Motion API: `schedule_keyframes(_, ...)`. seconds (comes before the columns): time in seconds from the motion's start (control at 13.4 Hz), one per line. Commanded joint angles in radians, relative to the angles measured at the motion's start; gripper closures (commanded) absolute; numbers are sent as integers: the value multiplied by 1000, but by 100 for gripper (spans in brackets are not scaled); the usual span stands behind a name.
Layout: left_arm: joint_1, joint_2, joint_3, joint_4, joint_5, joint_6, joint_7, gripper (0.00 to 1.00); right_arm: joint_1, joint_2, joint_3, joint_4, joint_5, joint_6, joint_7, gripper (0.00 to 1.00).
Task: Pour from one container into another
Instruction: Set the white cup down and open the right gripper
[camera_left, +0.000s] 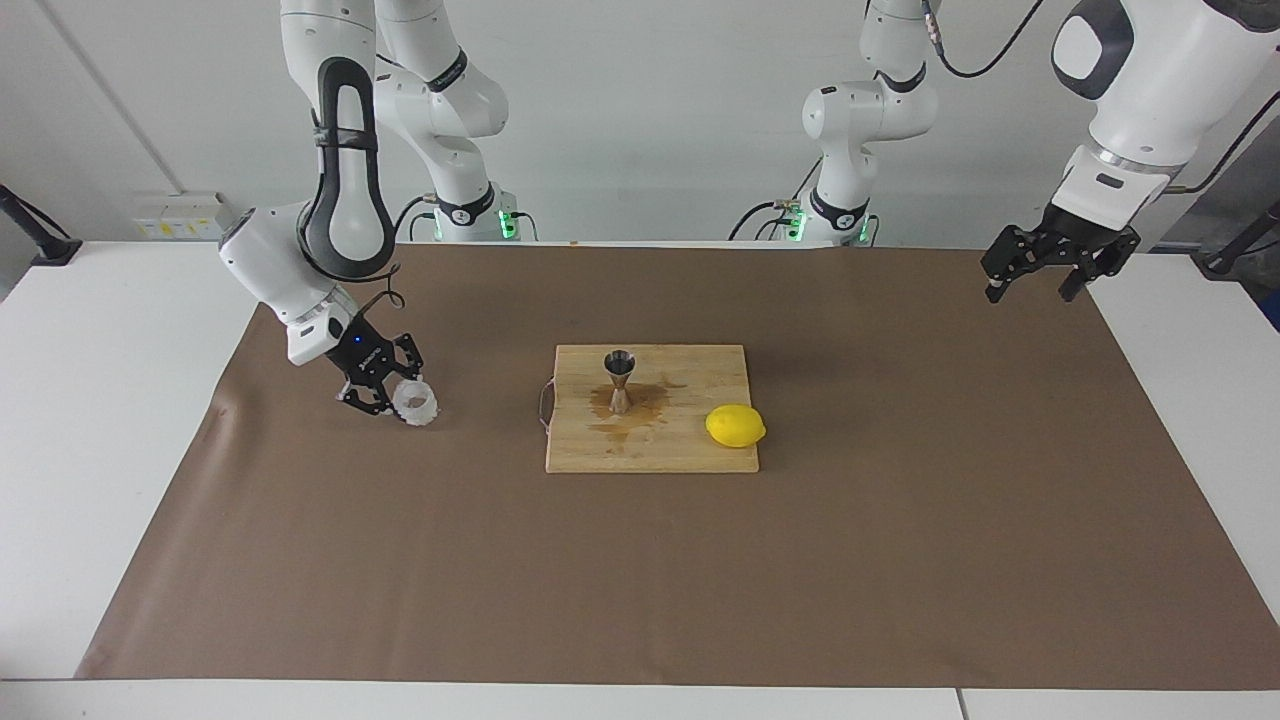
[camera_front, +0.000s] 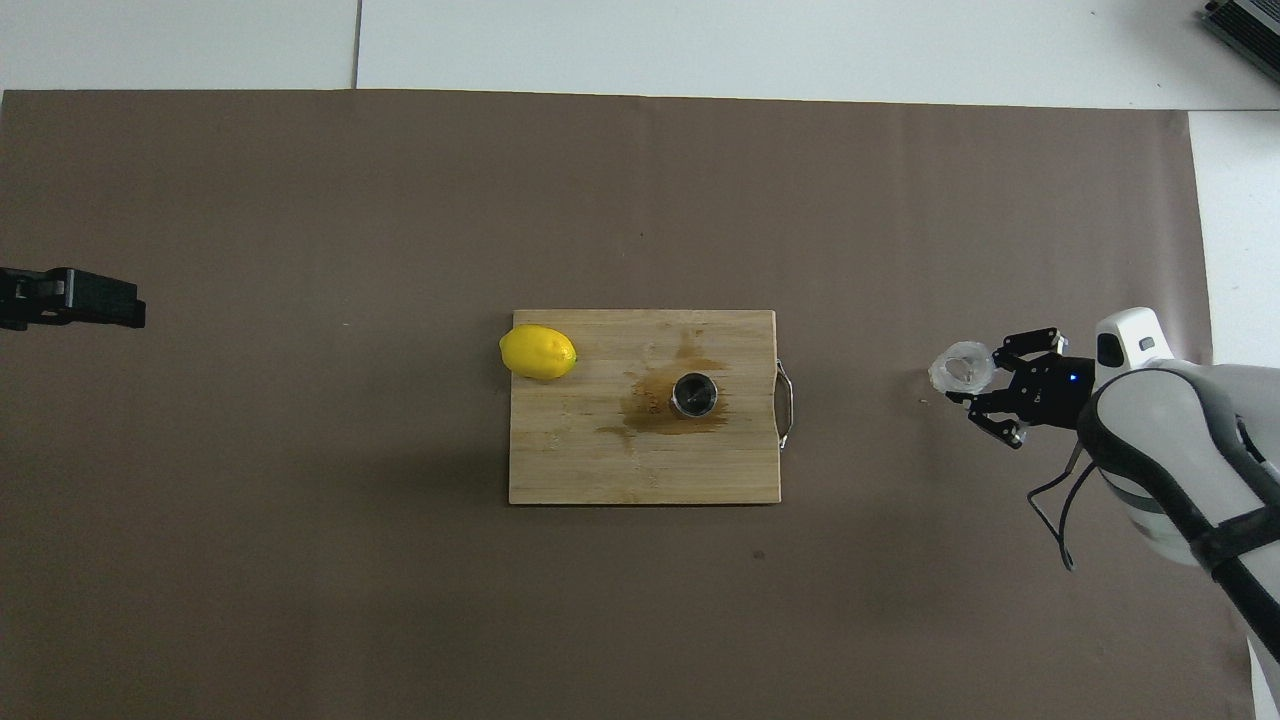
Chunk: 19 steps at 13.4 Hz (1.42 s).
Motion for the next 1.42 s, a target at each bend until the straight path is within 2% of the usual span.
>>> schedule_keyframes(0.0,-5,-14,5,-7,9,-10,-11,0,-5,18,9,-12,55,34,-64,100)
schedule_keyframes(0.6,-5,-14,5,-7,9,-10,-10,0,10,30,9,-43,58,97,-86,100)
schedule_keyframes(0.67,-5,-14,5,-7,9,-10,-11,0,10,30,9,-44,58,97,-86,96)
schedule_keyframes(0.82,-5,-14,5,-8,9,-10,-11,0,27,30,9,-46,58,93,-84,81)
schedule_keyframes(0.89,-5,-14,5,-7,9,-10,-10,0,28,30,9,-46,58,93,-84,68)
schedule_keyframes(0.97,-5,-14,5,-7,9,-10,-10,0,22,30,9,-44,58,91,-84,42)
schedule_keyframes(1.04,-5,-16,5,-7,9,-10,-11,0,19,30,9,-43,57,90,-84,9)
schedule_keyframes(1.12,-5,-14,5,-7,9,-10,-11,0,18,30,8,-40,58,90,-83,0)
schedule_keyframes(1.34,-5,-15,5,-7,9,-10,-11,0,-4,14,5,-32,58,86,-75,0)
